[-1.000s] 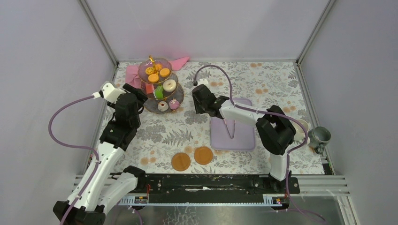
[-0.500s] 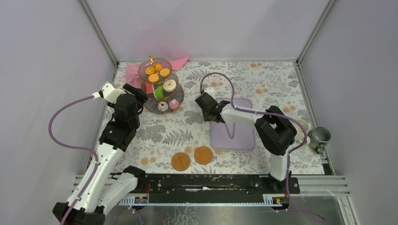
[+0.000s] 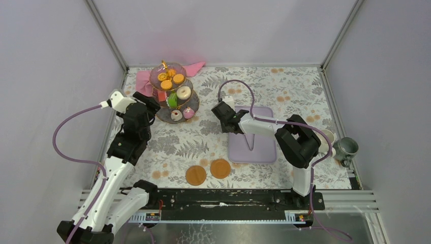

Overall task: Serve the afternoon tea
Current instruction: Move the tray at the center of the board.

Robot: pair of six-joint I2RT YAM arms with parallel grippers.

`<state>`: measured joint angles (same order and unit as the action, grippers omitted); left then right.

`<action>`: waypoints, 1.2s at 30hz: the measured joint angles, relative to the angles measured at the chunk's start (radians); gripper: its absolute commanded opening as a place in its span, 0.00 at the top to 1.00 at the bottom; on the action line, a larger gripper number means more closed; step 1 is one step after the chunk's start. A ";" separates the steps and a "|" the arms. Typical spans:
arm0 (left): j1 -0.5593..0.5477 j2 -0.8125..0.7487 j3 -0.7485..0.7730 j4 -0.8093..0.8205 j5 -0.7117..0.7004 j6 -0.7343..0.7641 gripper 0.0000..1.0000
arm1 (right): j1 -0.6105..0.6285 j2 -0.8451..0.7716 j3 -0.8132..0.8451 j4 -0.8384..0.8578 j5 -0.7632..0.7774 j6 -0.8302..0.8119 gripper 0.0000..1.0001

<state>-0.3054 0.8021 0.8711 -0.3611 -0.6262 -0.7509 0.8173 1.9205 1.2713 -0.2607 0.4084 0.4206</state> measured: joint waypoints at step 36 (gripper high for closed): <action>0.000 -0.002 -0.064 0.006 0.025 -0.026 0.31 | -0.153 0.303 0.380 -0.049 -0.045 -0.113 0.98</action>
<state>-0.3054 0.8005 0.8066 -0.3553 -0.6010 -0.7765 0.6647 2.2230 1.6516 -0.3099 0.3637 0.3080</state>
